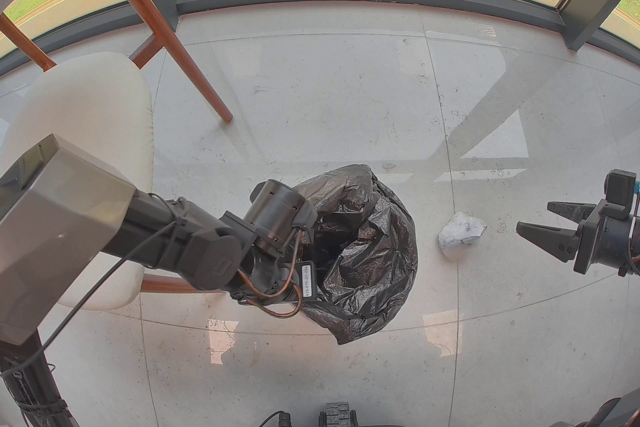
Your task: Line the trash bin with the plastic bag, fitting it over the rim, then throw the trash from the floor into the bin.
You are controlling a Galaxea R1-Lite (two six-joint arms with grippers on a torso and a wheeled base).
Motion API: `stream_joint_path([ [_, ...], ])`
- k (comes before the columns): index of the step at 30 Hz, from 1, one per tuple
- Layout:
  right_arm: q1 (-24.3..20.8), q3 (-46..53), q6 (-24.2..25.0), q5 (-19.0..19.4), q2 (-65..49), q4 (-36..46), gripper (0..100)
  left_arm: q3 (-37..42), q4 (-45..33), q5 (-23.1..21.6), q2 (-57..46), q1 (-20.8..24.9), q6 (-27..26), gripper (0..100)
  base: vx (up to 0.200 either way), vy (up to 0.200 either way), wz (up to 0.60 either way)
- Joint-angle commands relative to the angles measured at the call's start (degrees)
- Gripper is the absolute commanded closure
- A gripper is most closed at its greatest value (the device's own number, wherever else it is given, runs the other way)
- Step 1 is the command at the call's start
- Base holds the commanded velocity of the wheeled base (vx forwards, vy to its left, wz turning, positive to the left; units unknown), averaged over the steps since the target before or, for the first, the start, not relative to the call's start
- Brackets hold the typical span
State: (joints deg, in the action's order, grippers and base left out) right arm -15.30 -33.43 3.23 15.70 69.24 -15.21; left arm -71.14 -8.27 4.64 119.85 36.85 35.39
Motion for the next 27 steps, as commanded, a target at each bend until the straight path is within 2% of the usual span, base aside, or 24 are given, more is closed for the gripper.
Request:
stream_joint_path([
  [1,0.0,0.0,0.0,0.0,-0.1,0.0,0,7.0,0.3,0.0,-4.6,-2.6,-1.6,100,0.000,0.000,0.00],
  [18,1.2,1.6,-0.1,0.0,-0.2,-0.5,0,12.6,0.3,0.1,-6.2,-2.6,-2.0,100,0.000,0.000,0.00],
  [19,1.3,1.7,0.0,0.1,-0.2,-0.5,0,12.7,0.4,0.0,-6.4,-2.6,-1.9,0,0.000,0.000,0.00],
  [27,1.3,1.8,-0.1,0.0,-0.2,-0.5,0,14.2,0.4,-0.4,-9.9,-2.2,-1.6,0,0.000,0.000,0.00],
])
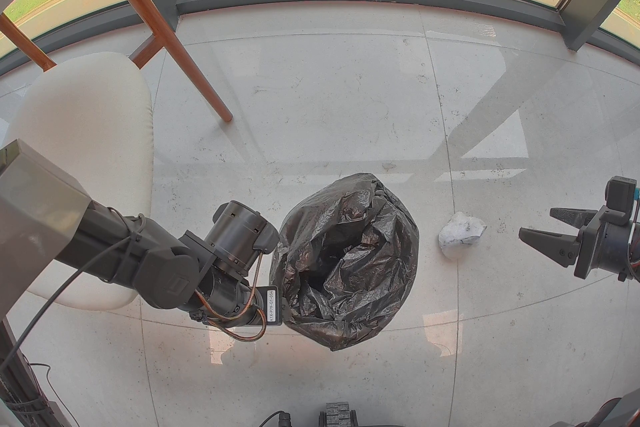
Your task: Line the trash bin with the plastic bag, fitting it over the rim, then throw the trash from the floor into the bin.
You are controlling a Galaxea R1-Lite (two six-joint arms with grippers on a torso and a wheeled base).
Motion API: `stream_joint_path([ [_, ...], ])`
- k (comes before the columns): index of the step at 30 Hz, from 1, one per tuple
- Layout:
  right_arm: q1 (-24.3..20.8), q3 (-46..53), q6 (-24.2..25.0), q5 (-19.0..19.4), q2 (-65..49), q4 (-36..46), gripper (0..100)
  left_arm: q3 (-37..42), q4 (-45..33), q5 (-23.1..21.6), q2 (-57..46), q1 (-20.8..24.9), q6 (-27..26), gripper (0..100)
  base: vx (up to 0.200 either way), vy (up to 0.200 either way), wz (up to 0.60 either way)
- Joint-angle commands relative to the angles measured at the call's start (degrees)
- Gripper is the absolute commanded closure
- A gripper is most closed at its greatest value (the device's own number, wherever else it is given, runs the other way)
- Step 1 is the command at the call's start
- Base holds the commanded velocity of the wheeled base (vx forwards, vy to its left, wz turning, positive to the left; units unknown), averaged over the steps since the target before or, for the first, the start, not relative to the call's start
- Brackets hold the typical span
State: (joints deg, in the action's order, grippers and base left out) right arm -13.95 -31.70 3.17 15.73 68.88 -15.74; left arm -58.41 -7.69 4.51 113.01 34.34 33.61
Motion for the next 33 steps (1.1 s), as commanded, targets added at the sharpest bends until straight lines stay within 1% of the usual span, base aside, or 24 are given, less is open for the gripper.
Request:
stream_joint_path([
  [1,0.0,0.1,0.0,0.0,0.2,0.0,0,2.8,0.0,-0.4,-4.3,0.4,0.1,0,0.000,0.000,0.00],
  [4,1.1,0.1,0.0,-0.7,0.6,0.0,0,6.4,0.2,-0.3,-8.3,0.6,-0.3,0,0.000,0.000,0.00],
  [7,3.0,0.0,0.2,-1.7,1.0,0.1,0,6.8,0.3,-0.5,-12.8,0.8,-0.3,0,0.000,0.000,0.00],
  [9,4.2,0.1,0.2,-1.7,1.4,0.1,0,6.5,0.3,-0.6,-14.4,1.3,-0.3,0,0.000,0.000,0.00],
  [10,6.4,0.1,0.2,-1.7,2.8,0.4,0,5.9,0.4,-0.9,-16.9,2.2,-0.3,0,0.000,0.000,0.00],
  [12,8.0,0.1,0.2,-1.6,4.8,0.1,0,5.3,0.4,-1.3,-19.2,3.0,-0.3,0,0.000,0.000,0.00],
  [13,9.1,-0.1,0.2,-1.7,6.8,0.0,0,4.6,0.4,-2.4,-21.3,4.3,-0.3,0,0.000,0.000,0.00],
  [16,10.6,-1.3,0.3,-1.6,11.8,-0.3,0,3.8,0.4,-4.9,-25.6,7.1,-0.4,0,0.000,0.000,0.00],
  [18,11.4,-2.1,0.6,-1.8,15.7,-0.3,0,3.3,0.5,-5.1,-27.8,8.3,-0.7,0,0.000,0.000,0.00],
  [19,11.5,-2.2,0.6,-1.8,15.9,-0.3,0,3.3,0.5,-5.1,-27.8,8.5,-0.7,0,0.000,0.000,0.00],
  [20,11.7,-3.3,1.0,-2.4,19.5,-0.5,0,2.9,1.9,-5.1,-28.9,10.0,-0.8,0,0.000,0.000,0.00],
  [22,11.6,-4.4,1.6,-2.7,23.9,-2.8,0,2.9,5.0,-5.1,-29.5,11.1,-1.1,0,0.000,0.000,0.00],
  [24,11.6,-5.2,1.6,-2.9,26.8,-5.1,0,3.1,7.3,-5.1,-29.8,11.1,-1.4,0,0.000,0.000,0.00],
  [26,11.2,-7.5,1.7,-3.1,32.6,-9.5,0,3.2,12.2,-5.3,-29.8,10.8,-1.7,0,0.000,0.000,0.00],
  [29,11.0,-10.9,2.2,-3.6,37.8,-10.2,0,3.0,15.4,-5.3,-29.8,9.9,-1.6,0,0.000,0.000,0.00],
  [33,11.0,-14.4,4.8,-3.8,42.3,-9.8,0,2.7,16.0,-5.5,-29.8,8.4,-1.7,0,0.000,0.000,0.00],
])
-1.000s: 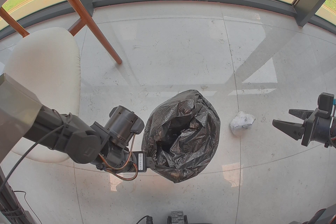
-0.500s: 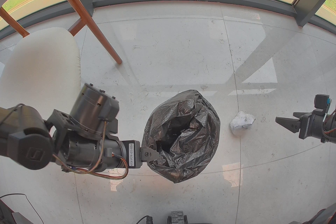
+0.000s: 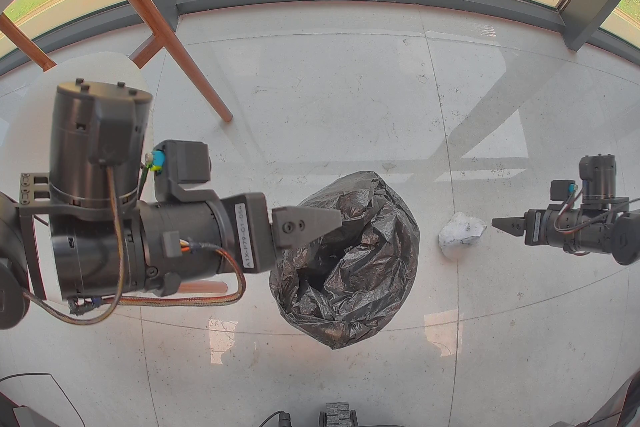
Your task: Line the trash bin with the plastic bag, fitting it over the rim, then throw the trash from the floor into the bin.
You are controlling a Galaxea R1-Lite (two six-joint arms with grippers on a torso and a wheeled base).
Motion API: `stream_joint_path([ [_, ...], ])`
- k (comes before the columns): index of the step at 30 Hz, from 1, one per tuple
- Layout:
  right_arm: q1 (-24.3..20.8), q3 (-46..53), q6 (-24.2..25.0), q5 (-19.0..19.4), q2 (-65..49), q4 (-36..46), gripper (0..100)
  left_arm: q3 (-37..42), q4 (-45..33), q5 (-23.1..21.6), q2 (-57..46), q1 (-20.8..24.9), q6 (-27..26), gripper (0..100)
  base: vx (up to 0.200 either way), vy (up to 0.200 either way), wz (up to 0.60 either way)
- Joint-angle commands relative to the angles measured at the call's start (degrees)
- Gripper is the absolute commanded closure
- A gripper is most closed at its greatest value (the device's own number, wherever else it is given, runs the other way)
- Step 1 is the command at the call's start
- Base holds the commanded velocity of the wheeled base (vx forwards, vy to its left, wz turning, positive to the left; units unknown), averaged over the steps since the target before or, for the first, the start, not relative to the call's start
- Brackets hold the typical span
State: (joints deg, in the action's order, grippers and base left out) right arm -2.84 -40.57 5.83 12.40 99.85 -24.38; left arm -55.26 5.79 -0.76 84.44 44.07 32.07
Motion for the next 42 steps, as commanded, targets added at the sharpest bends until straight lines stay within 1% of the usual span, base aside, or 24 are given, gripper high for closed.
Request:
stream_joint_path([
  [1,-0.2,-7.0,3.4,-0.4,13.3,-0.9,0,-0.6,2.6,-0.2,-1.2,-1.4,-0.2,0,0.000,0.000,0.00],
  [5,-0.2,-9.6,5.2,-0.6,18.4,-0.9,0,-1.1,2.6,-0.7,-1.3,-3.6,-0.3,0,0.000,0.000,0.00],
  [8,-0.1,-11.9,6.8,-0.6,21.8,-0.9,0,-1.1,3.1,-2.5,-1.6,-3.6,-1.4,0,0.000,0.000,0.00],
  [11,-0.2,-14.8,11.0,-0.7,25.2,-0.9,0,-1.0,6.3,-3.0,-1.8,-3.9,-3.2,0,0.000,0.000,0.00],
  [13,-0.5,-16.8,13.8,-0.8,27.3,-0.9,0,-1.1,7.6,-3.1,-1.5,-3.9,-3.4,0,0.000,0.000,0.00],
  [14,-0.5,-17.8,15.0,-1.1,28.4,-0.8,0,-1.2,7.9,-3.1,-1.4,-3.9,-3.4,0,0.000,0.000,0.00],
  [15,-0.5,-17.8,15.0,-1.1,28.4,-0.8,0,-1.2,7.9,-3.1,-1.4,-3.9,-3.4,0,0.000,0.000,0.00],
  [16,-0.4,-19.7,17.6,-1.9,30.4,-0.8,0,-1.2,8.0,-3.2,-1.2,-3.9,-3.4,0,0.000,0.000,0.00],
  [17,-0.3,-20.7,18.9,-2.4,31.3,-0.8,0,-1.2,8.0,-3.3,-1.1,-3.9,-3.4,0,0.000,0.000,0.00],
  [18,-0.3,-20.7,18.9,-2.4,31.3,-0.8,0,-1.2,8.0,-3.3,-1.1,-3.9,-3.4,0,0.000,0.000,0.00],
  [19,-0.2,-22.1,20.3,-2.6,32.8,-0.8,0,-1.2,8.0,-3.3,-1.1,-3.9,-3.4,0,0.000,0.000,0.00],
  [25,0.1,-24.7,20.9,-2.7,36.4,-0.8,0,-1.3,8.1,-3.6,-1.1,-3.9,-3.3,0,0.000,0.000,0.00],
  [30,0.6,-29.2,21.0,-3.9,40.4,-0.7,0,-1.3,8.1,-3.6,-1.1,-4.1,-3.3,0,0.000,0.000,0.00],
  [31,0.9,-31.3,21.2,-4.2,42.1,-0.7,0,-1.9,8.1,-3.7,-1.1,-5.6,-3.4,0,0.000,0.000,0.00],
  [35,1.0,-34.7,21.9,-4.2,44.5,-0.6,0,-3.0,8.1,-4.9,-1.1,-6.5,-3.4,0,0.000,0.000,0.00],
  [36,1.0,-37.2,22.1,-4.2,46.0,-0.6,0,-4.2,8.1,-5.0,-1.1,-7.5,-3.4,0,0.000,0.000,0.00],
  [37,1.0,-37.7,22.1,-4.3,46.4,-0.6,100,-4.3,8.1,-5.0,-1.1,-7.7,-3.4,0,0.000,0.000,0.00],
  [40,0.8,-41.8,22.1,-6.7,48.6,1.8,100,-4.9,8.1,-5.0,-1.0,-8.3,-3.4,0,0.000,0.000,0.00],
  [41,0.8,-41.8,22.1,-6.7,48.6,1.8,100,-4.9,8.1,-5.0,-1.0,-8.3,-3.4,0,0.000,0.000,0.00],
  [42,0.7,-44.0,22.2,-7.8,49.5,2.8,100,-4.9,8.1,-5.1,-1.0,-8.4,-3.4,0,0.000,0.000,0.00],
])
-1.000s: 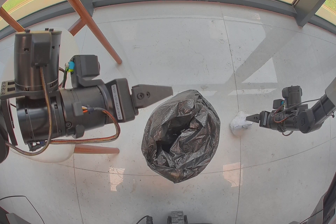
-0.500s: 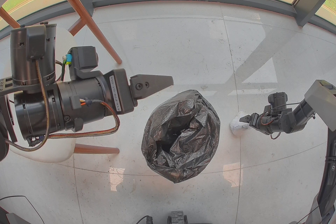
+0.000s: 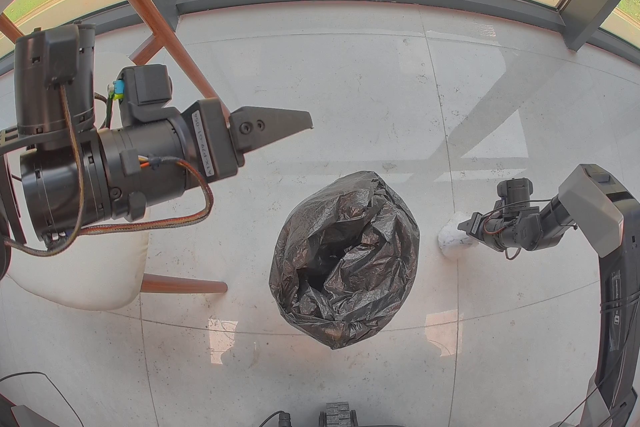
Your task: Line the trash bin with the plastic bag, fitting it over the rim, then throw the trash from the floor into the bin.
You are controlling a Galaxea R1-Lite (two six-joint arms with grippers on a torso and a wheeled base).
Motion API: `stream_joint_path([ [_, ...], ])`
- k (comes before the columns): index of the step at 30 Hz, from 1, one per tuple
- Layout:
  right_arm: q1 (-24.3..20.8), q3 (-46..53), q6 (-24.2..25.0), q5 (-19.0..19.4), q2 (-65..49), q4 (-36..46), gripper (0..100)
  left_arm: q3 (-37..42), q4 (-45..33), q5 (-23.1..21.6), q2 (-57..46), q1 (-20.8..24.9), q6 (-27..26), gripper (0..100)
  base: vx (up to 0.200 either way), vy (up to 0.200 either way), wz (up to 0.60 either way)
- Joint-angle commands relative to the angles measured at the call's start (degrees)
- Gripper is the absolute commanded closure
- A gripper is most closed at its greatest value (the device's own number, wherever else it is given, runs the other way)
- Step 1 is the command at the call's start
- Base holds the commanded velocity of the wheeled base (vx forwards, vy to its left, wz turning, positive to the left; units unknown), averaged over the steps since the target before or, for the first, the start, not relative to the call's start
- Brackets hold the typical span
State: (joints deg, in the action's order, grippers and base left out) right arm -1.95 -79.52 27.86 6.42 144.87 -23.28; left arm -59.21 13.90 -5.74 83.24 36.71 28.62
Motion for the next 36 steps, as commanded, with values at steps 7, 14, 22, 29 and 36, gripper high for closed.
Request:
stream_joint_path([
  [7,0.1,-0.3,2.0,-1.8,-2.8,3.8,100,-1.0,0.0,-0.2,0.2,-1.0,-0.1,0,0.000,0.000,0.00],
  [14,0.0,11.3,-2.6,3.3,-24.9,8.8,100,-0.3,0.0,-0.2,0.2,-0.9,-0.1,0,0.000,0.000,0.00],
  [22,-8.1,13.9,-2.7,5.1,-49.0,27.2,100,-0.5,0.0,-1.6,1.3,-0.8,-0.4,0,0.000,0.000,0.00],
  [29,-19.1,18.0,-3.0,6.0,-52.8,28.0,100,-0.3,0.0,-1.6,1.3,-0.8,-0.4,0,0.000,0.000,0.00],
  [36,-29.8,17.6,-3.1,5.4,-49.1,25.7,100,-0.6,1.3,-1.6,1.2,-0.8,-0.2,0,0.000,0.000,0.00],
])
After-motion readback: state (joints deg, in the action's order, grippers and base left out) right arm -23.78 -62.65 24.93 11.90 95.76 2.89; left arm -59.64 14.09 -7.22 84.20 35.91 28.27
